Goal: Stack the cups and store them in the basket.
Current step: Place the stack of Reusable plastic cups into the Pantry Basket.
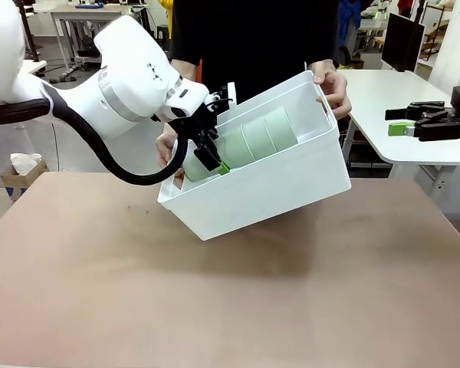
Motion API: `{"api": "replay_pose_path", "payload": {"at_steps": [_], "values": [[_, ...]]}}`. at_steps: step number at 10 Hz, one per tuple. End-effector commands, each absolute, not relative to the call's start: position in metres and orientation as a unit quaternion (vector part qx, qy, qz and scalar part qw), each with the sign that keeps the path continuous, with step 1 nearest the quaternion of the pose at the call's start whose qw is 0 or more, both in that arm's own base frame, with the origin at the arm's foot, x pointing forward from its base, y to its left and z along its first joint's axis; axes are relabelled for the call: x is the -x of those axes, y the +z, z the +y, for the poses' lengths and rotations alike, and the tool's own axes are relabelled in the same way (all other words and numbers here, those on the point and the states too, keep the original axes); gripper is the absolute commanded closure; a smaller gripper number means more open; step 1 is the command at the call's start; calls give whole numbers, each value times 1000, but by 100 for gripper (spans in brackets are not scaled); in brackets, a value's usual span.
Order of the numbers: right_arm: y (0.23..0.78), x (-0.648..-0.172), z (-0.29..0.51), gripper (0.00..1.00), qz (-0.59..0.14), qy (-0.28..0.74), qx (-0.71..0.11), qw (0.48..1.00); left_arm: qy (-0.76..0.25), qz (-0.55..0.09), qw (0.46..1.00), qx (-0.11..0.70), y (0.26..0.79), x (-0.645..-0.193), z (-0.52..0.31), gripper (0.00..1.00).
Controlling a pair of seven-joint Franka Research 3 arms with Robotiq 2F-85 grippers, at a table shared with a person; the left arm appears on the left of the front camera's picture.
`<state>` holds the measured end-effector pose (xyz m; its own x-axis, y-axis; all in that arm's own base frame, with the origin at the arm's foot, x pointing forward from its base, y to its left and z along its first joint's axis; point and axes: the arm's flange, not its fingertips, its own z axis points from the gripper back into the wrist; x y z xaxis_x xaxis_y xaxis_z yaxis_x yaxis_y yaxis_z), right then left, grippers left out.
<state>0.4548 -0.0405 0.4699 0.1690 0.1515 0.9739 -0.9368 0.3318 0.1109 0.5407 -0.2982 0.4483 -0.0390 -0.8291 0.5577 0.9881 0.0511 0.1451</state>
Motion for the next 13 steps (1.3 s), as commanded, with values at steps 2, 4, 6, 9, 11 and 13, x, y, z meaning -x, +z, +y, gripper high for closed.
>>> {"api": "replay_pose_path", "payload": {"at_steps": [2,4,6,9,11,13], "values": [[474,-455,-39,0,-490,408,-399,659,-662,-262,688,140,451,-549,-310,15],[474,-455,-39,0,-490,408,-399,659,-665,-260,686,142,449,-548,-315,15],[474,-455,-39,0,-490,408,-399,659,-671,-260,681,140,453,-546,-317,0],[474,-455,-39,0,-490,408,-399,659,-661,-275,684,137,471,-544,-309,0],[474,-455,-39,0,-490,408,-399,659,-650,-299,682,150,500,-538,-292,0],[474,-455,-39,0,-490,408,-399,659,-635,-328,670,198,531,-526,-264,0]]}}
